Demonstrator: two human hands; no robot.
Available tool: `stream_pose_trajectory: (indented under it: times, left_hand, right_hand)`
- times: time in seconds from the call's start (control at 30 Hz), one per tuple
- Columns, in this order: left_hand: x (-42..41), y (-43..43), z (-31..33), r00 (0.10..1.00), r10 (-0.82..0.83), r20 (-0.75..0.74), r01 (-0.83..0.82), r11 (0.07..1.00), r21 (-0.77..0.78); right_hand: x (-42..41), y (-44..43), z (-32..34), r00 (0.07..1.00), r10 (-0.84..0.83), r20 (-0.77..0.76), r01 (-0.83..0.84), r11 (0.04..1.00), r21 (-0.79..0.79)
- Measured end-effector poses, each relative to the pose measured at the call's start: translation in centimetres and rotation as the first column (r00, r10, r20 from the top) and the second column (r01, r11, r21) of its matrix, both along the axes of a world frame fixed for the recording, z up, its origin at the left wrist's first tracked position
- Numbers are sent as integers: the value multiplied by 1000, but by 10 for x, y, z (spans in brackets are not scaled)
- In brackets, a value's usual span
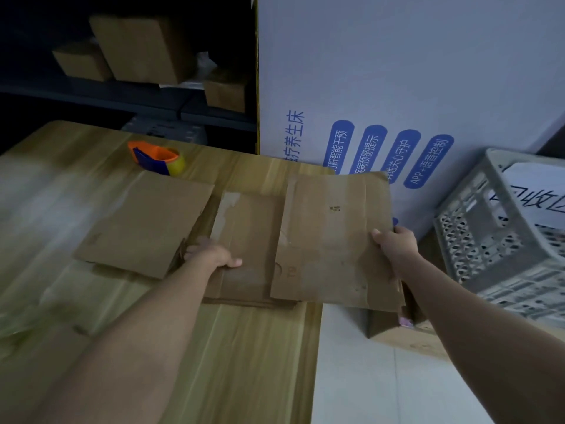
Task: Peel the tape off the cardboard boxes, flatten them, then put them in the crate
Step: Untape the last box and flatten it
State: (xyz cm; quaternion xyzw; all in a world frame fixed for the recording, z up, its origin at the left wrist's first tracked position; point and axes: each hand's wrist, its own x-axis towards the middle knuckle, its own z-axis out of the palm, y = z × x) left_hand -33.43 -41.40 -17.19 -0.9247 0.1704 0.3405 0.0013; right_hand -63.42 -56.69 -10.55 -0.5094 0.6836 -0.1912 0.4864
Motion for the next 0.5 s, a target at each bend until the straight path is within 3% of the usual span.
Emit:
stream_pose_trajectory:
  times: [0.17,0.33,0.5]
  left_hand:
    - [-6,7,-9,987,111,-114,-129,978,-163]
    - [-9,12,0,898,290,-331,-404,840,-361]
    - [-19,19,20,892,273,-361,-429,766,-480]
  right_hand:
    - [-8,3,-3,1000,12,5,-12,1000,23]
    - [-10,8,3,1000,-6,10,6,1000,13]
    - [-15,24,17,999,-29,19,29,1000,-1]
